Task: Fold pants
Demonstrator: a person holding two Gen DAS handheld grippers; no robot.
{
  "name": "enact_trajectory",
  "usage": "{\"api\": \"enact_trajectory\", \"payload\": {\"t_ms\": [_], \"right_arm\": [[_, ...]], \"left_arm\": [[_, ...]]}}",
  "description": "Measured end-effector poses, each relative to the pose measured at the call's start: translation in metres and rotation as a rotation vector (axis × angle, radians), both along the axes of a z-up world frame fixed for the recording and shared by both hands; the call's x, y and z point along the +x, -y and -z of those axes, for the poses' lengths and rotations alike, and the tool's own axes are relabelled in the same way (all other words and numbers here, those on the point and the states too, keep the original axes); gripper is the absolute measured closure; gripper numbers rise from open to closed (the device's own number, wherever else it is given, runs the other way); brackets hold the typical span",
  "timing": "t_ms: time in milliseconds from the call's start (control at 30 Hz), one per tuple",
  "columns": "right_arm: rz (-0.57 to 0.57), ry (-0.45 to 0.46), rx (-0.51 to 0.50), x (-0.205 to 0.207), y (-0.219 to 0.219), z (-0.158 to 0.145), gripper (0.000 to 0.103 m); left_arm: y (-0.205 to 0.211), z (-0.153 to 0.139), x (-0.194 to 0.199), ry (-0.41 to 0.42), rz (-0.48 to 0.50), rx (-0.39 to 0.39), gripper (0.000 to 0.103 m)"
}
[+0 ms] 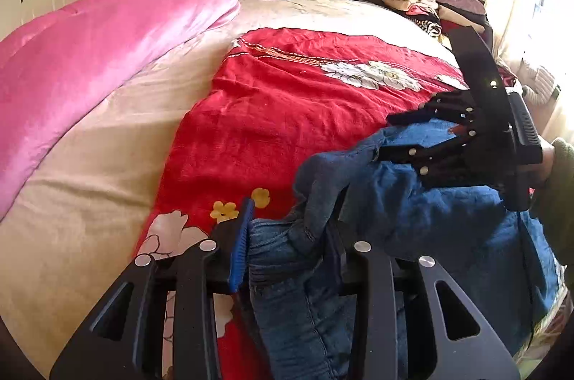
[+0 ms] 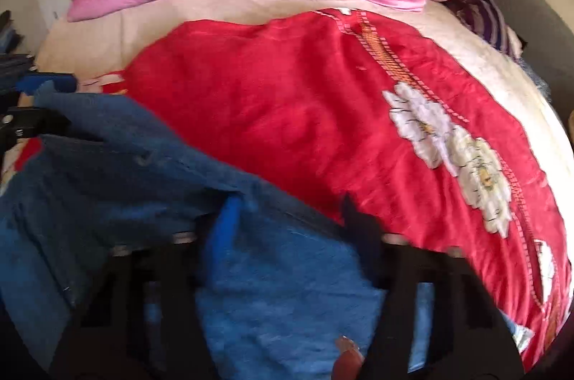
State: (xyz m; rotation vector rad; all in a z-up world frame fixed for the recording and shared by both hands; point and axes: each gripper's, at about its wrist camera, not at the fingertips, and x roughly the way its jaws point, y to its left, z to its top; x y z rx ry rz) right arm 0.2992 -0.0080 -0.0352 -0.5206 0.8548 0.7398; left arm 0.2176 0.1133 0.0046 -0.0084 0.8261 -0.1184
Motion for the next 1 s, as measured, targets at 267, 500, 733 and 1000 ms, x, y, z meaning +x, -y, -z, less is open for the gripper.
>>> {"api": "enact_trajectory", "payload": {"t_ms": [267, 500, 733, 1000], "right_arm": [[0.019, 0.038, 0.159, -0.066, 0.03, -0.032, 0.099], [0.047, 0.052, 0.285, -0.137, 0.061, -0.057, 0.1], [0.038, 0.015, 0.342, -0.197, 0.073, -0.054, 0.1], [-0.01, -0.043, 0.349, -0.257, 0.073, -0.047, 0.1]], "left_arm": [[-0.008, -0.003, -0.016, 0.009, -0.004, -0.01, 0.07], [-0.001, -0.017, -0.052, 0.053, 0.036, -0.02, 0.07], [0.006, -0.019, -0.103, 0.062, 0.056, -0.031, 0.07], [0.002, -0.014, -0.145, 0.047, 0.043, -0.054, 0.069]]}}
